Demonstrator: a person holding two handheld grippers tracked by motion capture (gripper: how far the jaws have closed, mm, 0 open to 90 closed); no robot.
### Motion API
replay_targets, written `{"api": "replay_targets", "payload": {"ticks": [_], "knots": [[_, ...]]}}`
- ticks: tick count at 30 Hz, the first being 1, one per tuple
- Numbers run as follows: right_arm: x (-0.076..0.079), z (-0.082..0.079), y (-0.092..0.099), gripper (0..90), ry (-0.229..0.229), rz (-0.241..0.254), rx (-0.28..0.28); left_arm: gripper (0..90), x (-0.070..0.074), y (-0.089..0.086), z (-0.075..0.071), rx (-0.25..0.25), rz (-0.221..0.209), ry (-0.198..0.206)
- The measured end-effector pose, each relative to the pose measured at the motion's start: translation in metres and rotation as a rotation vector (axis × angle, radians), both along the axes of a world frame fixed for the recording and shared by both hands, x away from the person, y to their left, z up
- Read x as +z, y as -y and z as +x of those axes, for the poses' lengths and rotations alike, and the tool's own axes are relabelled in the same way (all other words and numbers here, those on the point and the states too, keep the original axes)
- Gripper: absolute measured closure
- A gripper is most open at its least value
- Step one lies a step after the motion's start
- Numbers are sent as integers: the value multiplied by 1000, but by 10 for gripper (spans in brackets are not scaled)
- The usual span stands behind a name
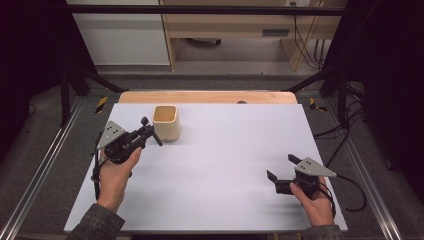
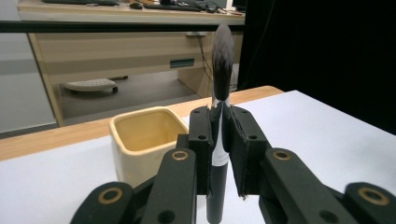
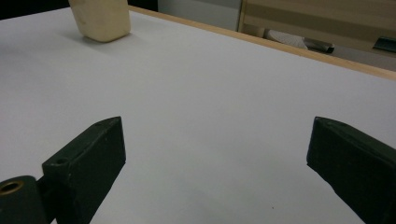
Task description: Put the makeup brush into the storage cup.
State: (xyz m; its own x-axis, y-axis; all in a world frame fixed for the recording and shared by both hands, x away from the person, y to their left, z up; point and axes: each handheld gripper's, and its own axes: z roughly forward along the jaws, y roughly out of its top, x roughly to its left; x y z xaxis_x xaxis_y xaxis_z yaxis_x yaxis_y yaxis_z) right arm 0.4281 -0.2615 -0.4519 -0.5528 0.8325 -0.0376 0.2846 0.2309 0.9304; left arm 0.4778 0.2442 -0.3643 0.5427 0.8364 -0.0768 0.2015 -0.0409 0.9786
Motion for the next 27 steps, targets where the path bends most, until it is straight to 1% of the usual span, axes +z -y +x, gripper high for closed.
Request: {"api": "replay_targets", "payload": {"ticks": [2,4,6,11,14,15,19,24,27], "knots": [[0,0,-1,50,6,-4,10,795,4,0,3,15,9,-1],[0,-1,-3,51,8,-13,19,795,9,0,6,28,31,3],[0,-1,-5,52,13,-17,25,795,15,1,8,34,39,8],[-1,0,-9,53,12,-33,39,795,29,5,13,41,89,34],[0,-1,-11,52,15,-34,42,795,34,7,18,44,100,35],[0,-1,-11,52,15,-31,40,795,35,8,19,46,111,37],[0,-1,-9,52,15,-29,42,795,39,14,27,47,119,45],[0,-1,-7,52,25,-12,42,795,43,19,35,45,138,56],[0,-1,-5,50,32,9,30,795,45,20,39,48,140,57]]}}
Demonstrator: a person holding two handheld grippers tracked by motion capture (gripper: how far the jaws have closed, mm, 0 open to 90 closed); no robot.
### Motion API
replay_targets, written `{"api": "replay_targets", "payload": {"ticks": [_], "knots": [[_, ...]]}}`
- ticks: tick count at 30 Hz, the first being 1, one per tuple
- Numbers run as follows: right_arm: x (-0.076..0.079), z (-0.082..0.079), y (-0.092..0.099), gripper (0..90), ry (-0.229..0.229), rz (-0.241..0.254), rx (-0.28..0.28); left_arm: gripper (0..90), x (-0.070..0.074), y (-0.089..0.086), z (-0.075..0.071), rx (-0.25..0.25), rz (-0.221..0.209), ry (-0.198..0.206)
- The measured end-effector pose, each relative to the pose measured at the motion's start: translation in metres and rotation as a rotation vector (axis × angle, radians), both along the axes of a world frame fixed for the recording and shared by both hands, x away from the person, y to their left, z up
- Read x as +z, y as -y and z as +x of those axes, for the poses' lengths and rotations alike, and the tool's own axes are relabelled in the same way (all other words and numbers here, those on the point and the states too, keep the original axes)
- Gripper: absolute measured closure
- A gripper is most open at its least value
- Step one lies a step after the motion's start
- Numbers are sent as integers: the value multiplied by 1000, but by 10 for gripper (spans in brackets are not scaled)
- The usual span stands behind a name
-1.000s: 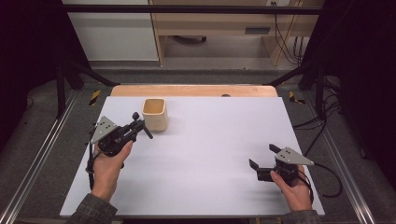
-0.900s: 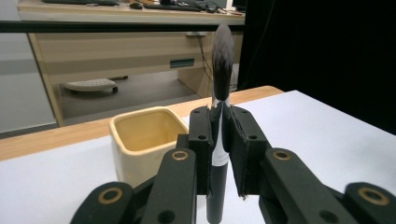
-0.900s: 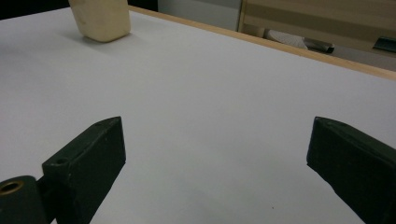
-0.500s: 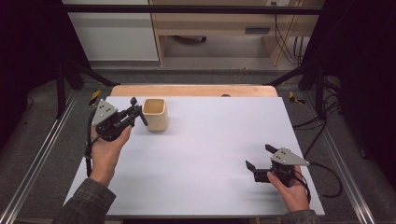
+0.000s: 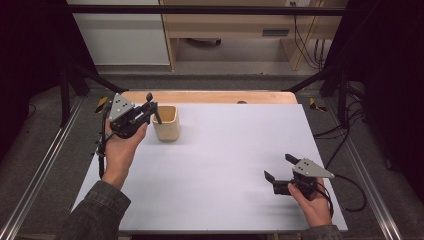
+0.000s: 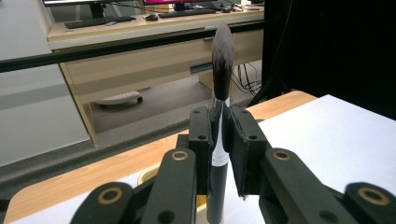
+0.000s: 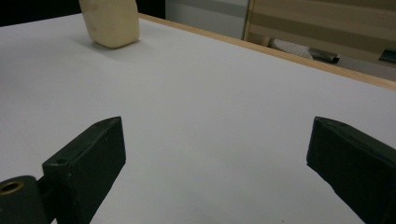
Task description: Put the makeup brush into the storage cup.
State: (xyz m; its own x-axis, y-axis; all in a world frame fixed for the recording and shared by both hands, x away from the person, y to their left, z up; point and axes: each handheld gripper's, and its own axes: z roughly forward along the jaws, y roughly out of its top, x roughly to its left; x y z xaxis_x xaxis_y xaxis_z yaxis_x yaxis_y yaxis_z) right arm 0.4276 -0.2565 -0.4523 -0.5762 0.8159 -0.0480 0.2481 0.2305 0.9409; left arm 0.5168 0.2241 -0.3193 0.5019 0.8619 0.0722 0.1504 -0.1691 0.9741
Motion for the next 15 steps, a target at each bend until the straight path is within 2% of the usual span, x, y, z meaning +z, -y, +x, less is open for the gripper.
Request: {"api": "replay_targets", "payload": {"ticks": [15], "knots": [[0,1,1,43,40,68,-3,795,-4,-6,13,29,-24,7]]}}
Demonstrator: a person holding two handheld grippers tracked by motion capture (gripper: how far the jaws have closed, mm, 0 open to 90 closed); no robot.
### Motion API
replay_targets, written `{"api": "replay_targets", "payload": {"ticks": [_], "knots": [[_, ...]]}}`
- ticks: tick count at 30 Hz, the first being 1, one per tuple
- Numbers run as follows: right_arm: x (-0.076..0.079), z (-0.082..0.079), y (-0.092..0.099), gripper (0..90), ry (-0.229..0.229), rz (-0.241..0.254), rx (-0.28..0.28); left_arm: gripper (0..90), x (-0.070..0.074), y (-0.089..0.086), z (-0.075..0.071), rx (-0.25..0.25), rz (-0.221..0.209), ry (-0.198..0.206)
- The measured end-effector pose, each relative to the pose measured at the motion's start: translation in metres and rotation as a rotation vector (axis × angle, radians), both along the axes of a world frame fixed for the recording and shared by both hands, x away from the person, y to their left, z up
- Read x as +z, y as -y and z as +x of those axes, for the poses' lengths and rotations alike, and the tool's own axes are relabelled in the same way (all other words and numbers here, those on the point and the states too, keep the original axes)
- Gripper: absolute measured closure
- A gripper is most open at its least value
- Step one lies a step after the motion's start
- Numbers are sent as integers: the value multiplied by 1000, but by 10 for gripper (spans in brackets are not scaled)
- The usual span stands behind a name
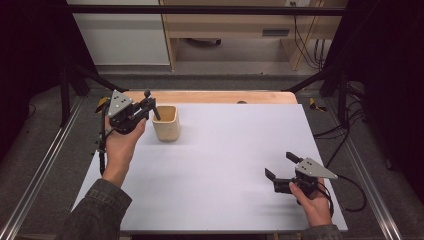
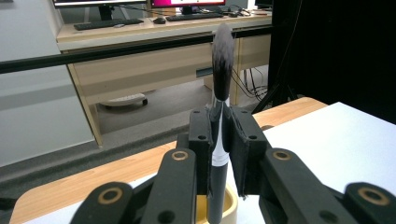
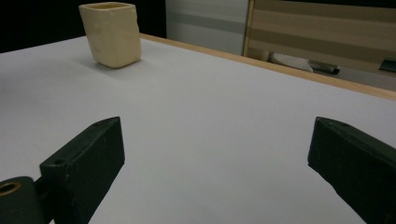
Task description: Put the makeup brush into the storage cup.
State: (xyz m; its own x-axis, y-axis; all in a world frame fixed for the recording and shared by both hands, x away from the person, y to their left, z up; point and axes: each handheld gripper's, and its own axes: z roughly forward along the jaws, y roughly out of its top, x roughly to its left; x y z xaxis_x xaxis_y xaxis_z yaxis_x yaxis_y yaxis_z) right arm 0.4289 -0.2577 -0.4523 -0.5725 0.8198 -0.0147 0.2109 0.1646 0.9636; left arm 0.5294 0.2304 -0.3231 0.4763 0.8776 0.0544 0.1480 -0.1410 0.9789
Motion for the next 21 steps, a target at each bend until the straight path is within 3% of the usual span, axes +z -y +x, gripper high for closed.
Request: {"api": "replay_targets", "payload": {"ticks": [5,21], "knots": [[0,0,-3,43,14,7,0,795,-7,-3,7,12,33,3],[-2,1,-4,40,8,7,5,795,-22,-9,20,31,19,6]]}}
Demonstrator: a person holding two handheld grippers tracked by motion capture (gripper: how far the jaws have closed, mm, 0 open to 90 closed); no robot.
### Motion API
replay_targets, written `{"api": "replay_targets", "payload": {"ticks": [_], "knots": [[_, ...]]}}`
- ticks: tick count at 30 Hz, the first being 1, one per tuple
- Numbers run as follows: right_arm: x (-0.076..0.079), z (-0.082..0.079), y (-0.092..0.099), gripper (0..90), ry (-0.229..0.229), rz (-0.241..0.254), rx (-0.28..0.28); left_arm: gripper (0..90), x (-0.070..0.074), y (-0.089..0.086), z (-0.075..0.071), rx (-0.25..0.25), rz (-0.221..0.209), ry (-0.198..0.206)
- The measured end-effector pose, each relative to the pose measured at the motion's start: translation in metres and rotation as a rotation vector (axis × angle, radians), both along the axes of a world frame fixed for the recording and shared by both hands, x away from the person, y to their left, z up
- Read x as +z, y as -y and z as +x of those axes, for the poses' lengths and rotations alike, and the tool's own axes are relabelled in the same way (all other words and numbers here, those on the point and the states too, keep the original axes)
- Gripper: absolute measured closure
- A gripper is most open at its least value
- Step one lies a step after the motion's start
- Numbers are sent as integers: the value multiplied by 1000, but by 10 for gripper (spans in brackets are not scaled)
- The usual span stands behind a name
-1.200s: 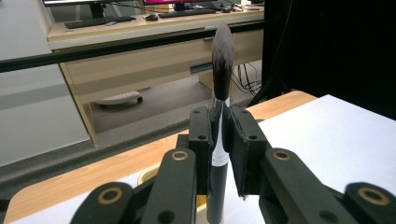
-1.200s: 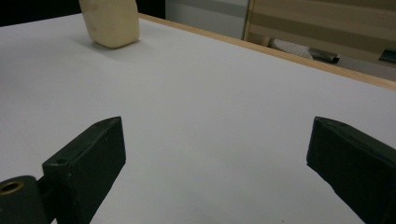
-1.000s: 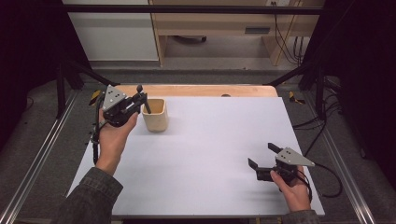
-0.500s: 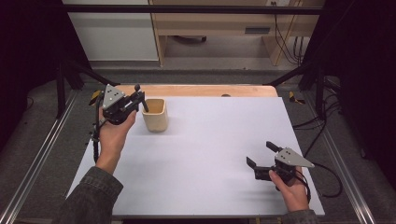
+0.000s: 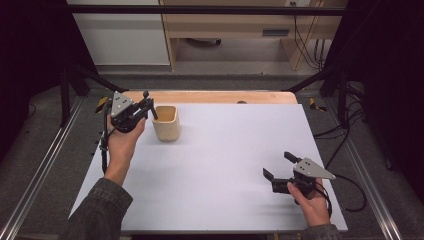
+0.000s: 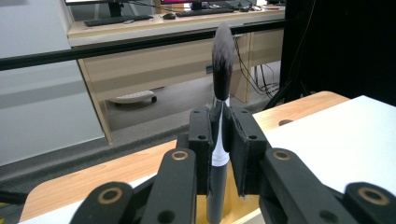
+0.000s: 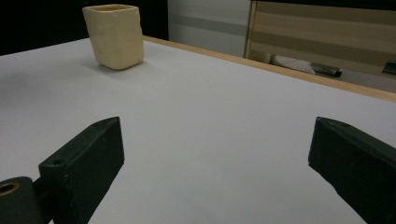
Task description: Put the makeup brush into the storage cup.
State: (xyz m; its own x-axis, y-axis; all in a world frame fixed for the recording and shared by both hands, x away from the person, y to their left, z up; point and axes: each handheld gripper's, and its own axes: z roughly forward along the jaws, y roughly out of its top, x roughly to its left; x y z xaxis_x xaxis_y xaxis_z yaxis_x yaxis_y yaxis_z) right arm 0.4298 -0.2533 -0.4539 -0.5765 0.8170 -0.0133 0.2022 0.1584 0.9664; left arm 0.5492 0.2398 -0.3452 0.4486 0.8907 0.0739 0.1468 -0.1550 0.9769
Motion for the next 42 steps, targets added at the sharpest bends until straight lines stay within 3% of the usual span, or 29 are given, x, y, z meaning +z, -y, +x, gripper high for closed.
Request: {"api": "replay_targets", "payload": {"ticks": [42], "knots": [[-1,1,0,37,-9,3,13,795,-24,21,18,19,-6,-23]]}}
